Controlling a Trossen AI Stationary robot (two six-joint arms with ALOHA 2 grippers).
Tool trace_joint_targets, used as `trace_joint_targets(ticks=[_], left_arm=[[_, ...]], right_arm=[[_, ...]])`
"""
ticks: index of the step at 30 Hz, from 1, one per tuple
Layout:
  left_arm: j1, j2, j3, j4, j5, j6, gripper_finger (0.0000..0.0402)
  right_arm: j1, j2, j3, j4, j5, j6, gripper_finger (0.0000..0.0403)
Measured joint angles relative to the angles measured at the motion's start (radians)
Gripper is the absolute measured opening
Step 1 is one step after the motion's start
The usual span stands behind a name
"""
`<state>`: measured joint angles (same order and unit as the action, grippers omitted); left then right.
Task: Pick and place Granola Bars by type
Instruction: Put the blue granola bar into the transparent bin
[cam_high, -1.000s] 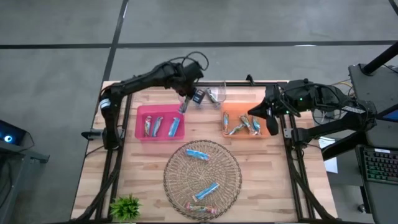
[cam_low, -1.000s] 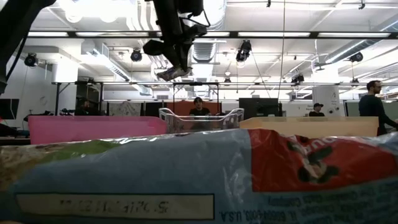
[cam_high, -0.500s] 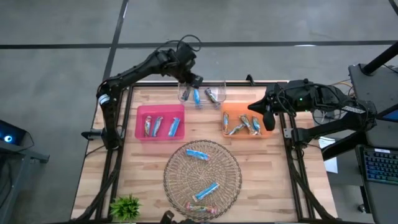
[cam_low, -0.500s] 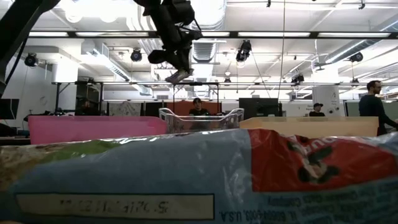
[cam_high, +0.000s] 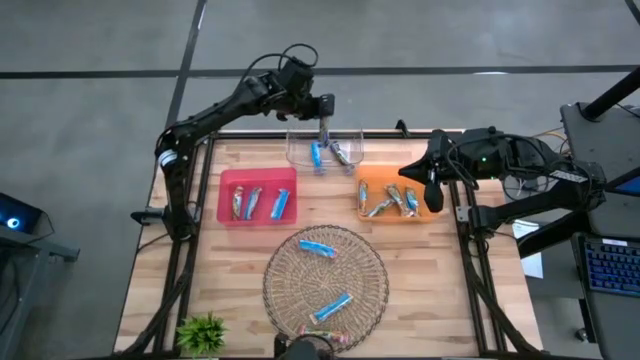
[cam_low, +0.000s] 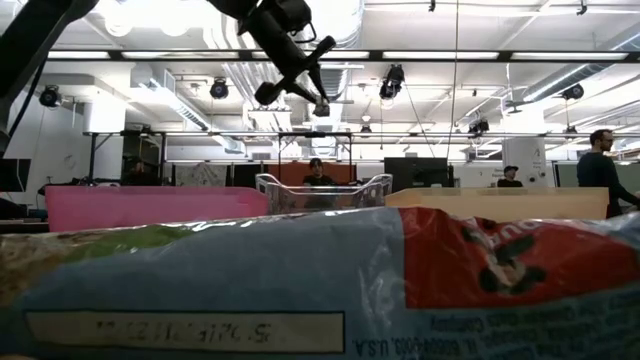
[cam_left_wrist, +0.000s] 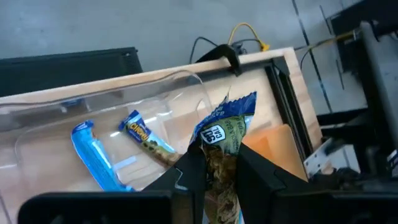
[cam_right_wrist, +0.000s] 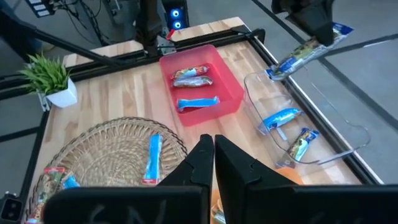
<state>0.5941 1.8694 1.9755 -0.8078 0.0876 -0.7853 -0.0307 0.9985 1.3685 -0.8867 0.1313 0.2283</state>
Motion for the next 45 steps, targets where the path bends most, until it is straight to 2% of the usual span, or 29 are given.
trace_joint_targets(ticks=[7, 13, 27, 45], left_arm=[[0.012, 0.030, 0.000, 0.002, -0.003, -0.062, 0.0055], [0.043, 0.079, 0.000, -0.019, 0.021, -0.074, 0.0055], [0.068, 0.154, -0.003, -0.113, 0.023, -0.072, 0.0055], [0.095, 0.157, -0.122, -0.169, -0.009, -0.058, 0.0055]], right_arm=[[0.000, 0.000, 0.000, 0.001, 0.000, -0.001, 0.0008], [0.000, 0.000, 0.000, 0.002, 0.000, 0.055, 0.0008], [0.000, 0.000, 0.000, 0.002, 0.000, 0.060, 0.0008], [0.000, 0.000, 0.000, 0.002, 0.001, 0.060, 0.0008]])
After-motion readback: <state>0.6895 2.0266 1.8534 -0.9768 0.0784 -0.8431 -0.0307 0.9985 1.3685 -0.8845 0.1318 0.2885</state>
